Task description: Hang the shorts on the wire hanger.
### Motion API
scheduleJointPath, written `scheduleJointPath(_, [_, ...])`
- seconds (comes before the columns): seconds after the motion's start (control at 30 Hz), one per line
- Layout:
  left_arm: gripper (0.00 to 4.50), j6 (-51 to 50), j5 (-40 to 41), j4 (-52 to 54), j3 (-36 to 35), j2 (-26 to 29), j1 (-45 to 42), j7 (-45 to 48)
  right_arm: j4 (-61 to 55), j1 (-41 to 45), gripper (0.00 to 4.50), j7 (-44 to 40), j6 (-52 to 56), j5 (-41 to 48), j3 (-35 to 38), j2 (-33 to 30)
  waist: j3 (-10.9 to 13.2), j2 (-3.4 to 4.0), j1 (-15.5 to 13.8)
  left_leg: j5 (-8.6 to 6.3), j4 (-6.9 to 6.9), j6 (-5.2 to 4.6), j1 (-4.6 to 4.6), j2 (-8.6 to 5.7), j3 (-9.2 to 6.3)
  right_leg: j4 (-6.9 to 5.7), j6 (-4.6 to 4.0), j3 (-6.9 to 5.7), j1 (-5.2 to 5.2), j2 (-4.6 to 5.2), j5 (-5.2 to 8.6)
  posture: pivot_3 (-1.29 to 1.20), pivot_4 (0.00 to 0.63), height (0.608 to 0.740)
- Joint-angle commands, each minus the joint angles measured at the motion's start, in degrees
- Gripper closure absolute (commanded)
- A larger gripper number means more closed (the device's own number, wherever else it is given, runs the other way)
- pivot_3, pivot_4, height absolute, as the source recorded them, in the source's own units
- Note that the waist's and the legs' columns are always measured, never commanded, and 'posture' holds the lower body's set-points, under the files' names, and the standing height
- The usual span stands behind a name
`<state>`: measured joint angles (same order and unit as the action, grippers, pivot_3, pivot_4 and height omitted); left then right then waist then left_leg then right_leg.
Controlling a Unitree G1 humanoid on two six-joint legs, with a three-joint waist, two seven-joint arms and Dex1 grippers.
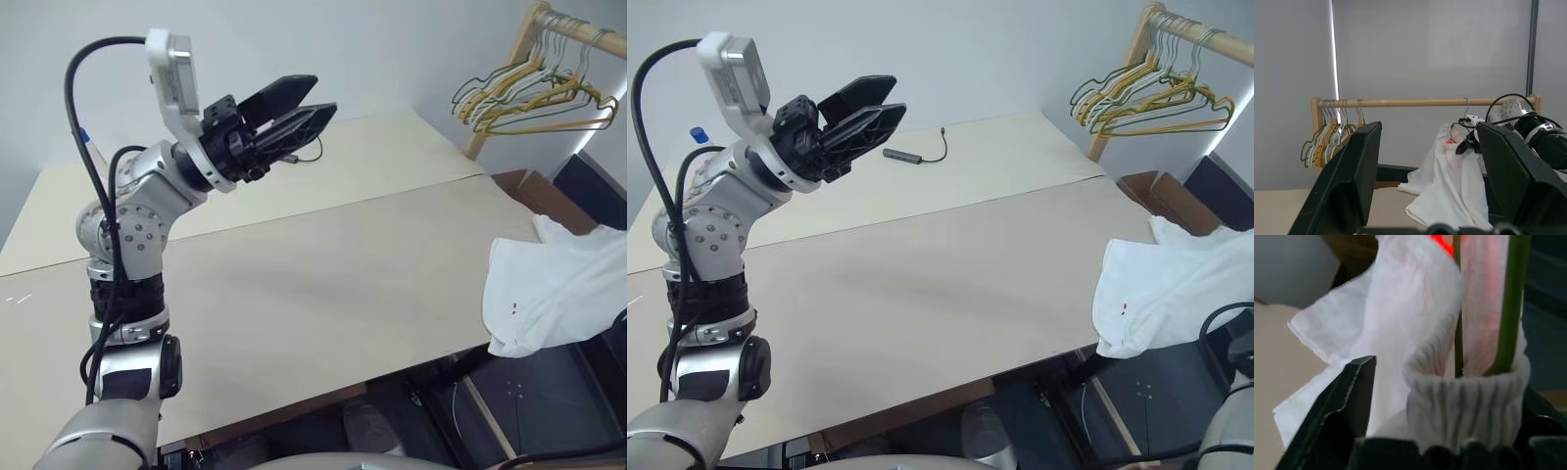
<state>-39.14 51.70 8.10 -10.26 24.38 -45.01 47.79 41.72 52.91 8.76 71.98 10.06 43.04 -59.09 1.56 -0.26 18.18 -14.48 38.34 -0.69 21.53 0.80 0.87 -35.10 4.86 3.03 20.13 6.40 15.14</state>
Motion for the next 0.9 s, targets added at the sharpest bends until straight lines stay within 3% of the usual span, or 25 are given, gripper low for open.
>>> scheduleJointPath(0.03, [1.16, 0.5, 0.2, 1.2, -0.7, 1.1, -0.8, 0.0, -8.7, -2.7, 0.05, 0.9, -6.5, -1.5, -2.7, 1.9, 0.0, 0.00, 0.0, 0.00, 0.00, 0.00, -0.01, 0.00, -0.02, 0.01, 0.02, 0.04, 0.00, 0.00, 0.00, -0.28, 0.000, 0.740])
scheduleJointPath(0.5, [1.16, 0.9, -0.2, 1.1, -0.3, 1.9, -0.5, 0.6, -32.4, -15.9, 0.05, 14.8, -35.2, -11.0, -5.4, 14.8, 0.0, 0.03, -0.1, -0.01, -0.04, -0.02, -0.19, -0.01, -0.02, -0.08, 0.10, 0.39, 0.02, 0.01, -0.08, -0.28, 0.000, 0.740])
scheduleJointPath(0.73, [1.16, 1.7, -2.4, 0.4, 0.5, 2.7, 0.0, 1.6, -41.3, -21.4, 0.05, 24.9, -56.2, -25.1, -14.4, 16.2, 0.0, 0.05, 0.0, -0.01, -0.05, -0.02, -0.25, -0.01, 0.02, -0.12, 0.10, 0.47, 0.05, 0.00, -0.08, -0.26, 0.000, 0.740])
scheduleJointPath(0.8, [1.16, 2.1, -4.0, 0.2, 0.9, 3.9, 1.0, 2.3, -43.8, -21.4, 0.05, 23.3, -62.7, -27.9, -19.3, 15.7, 0.0, 0.08, 0.2, -0.01, -0.09, -0.02, -0.31, -0.01, 0.06, -0.13, 0.10, 0.52, 0.06, -0.01, -0.07, -0.25, 0.000, 0.740])
scheduleJointPath(0.9, [1.16, 3.9, -7.3, 0.1, 1.8, 5.9, 3.0, 3.3, -44.7, -18.7, 0.05, 11.7, -65.9, -20.7, -23.8, 17.8, 0.0, 0.01, 0.4, -0.01, -0.18, -0.02, -0.48, 0.02, 0.18, -0.11, 0.14, 0.72, 0.02, -0.10, -0.06, -0.22, 0.000, 0.740])
